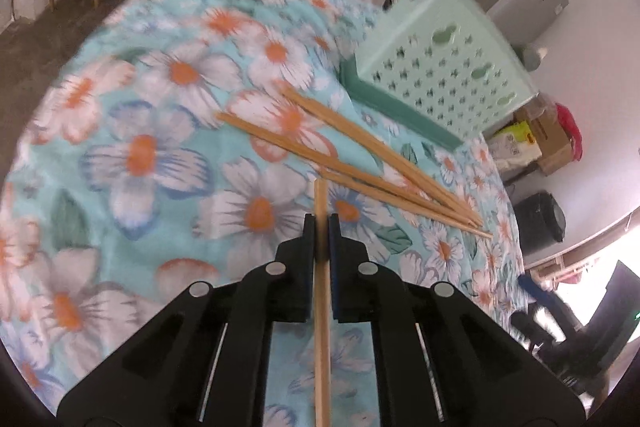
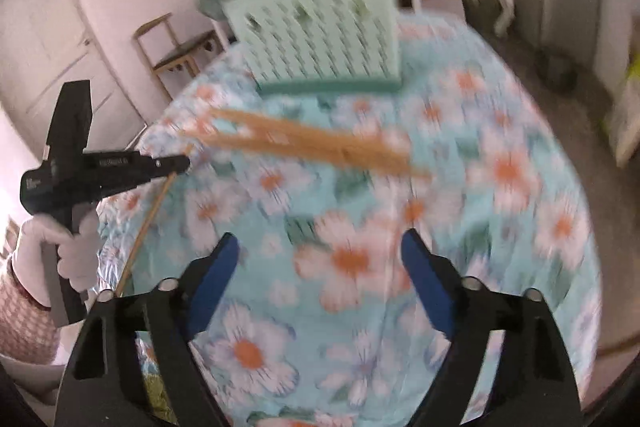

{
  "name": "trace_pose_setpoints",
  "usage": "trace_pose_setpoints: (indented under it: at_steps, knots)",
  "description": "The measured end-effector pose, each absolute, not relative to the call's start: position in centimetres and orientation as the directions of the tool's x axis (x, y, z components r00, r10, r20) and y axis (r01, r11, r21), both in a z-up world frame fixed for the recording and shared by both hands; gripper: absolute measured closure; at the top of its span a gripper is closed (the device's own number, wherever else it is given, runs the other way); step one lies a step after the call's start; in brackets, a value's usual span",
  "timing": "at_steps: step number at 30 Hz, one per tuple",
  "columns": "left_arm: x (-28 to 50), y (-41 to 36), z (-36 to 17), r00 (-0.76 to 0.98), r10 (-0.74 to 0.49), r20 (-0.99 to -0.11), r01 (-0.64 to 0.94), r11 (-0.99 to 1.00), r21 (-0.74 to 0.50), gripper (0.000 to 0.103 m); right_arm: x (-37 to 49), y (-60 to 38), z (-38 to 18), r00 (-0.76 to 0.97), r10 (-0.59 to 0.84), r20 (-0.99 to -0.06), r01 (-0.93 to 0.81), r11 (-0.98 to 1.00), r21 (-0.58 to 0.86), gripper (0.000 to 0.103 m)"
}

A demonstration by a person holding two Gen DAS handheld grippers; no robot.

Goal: Organize utensils
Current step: 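Close the right tool on another chopstick while the left tool holds its chopstick, then carry both chopsticks over the mint holder while the left tool drops its chopstick in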

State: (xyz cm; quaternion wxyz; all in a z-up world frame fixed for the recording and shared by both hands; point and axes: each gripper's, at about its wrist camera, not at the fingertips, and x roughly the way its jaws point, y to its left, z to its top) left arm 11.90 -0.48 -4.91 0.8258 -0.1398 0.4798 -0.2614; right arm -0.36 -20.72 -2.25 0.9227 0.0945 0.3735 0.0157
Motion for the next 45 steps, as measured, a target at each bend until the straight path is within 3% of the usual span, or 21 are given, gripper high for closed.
trace_pose_setpoints:
  at_steps: [2, 7, 13, 22, 29, 31, 35, 45]
  knots:
    - [11.8, 0.7, -4.5, 0.437, -0.571, -0.695, 0.285, 0.821, -0.495, 0.097, 1.3, -19.4, -0.8, 0.731, 0.115, -0.672, -0.017, 0.988, 0.151, 0.036]
    - [12.1, 3.4, -5.0, 0.484, -0.555, -0.676, 0.217, 0.825, -0.522, 0.097, 7.7, -14.9, 0.4, 0.733, 0.168, -0.659, -0.184, 0.982, 0.046, 0.062]
    - [12.3, 4.4, -6.7, 0.477, -0.562, -0.676, 0.175, 0.814, -0.553, 0.097, 14.6, -10.3, -0.6, 0.691, 0.186, -0.699, -0.321, 0.945, -0.066, 0.079]
    - [12.3, 4.9, -7.2, 0.465, -0.597, -0.654, 0.169, 0.784, -0.597, 0.097, 16.9, -5.7, -2.4, 0.577, 0.261, -0.774, -0.520, 0.848, -0.102, 0.082]
    - [12.4, 5.3, -7.5, 0.451, -0.614, -0.647, 0.169, 0.771, -0.614, 0.096, 19.4, -3.7, -4.9, 0.502, 0.224, -0.835, -0.579, 0.805, -0.132, 0.083]
    - [12.4, 5.4, -7.6, 0.449, -0.615, -0.648, 0.167, 0.770, -0.616, 0.096, 19.8, -3.8, -5.2, 0.487, 0.241, -0.840, -0.585, 0.803, -0.109, 0.090]
    - [12.5, 5.4, -7.5, 0.444, -0.615, -0.652, 0.168, 0.772, -0.614, 0.095, 19.5, -4.3, -3.9, 0.527, 0.239, -0.816, -0.567, 0.814, -0.128, 0.097]
    - [14.4, 5.0, -7.3, 0.388, -0.623, -0.679, 0.160, 0.771, -0.616, 0.096, 13.9, -12.1, 5.3, 0.720, 0.279, -0.635, -0.392, 0.919, -0.041, 0.097]
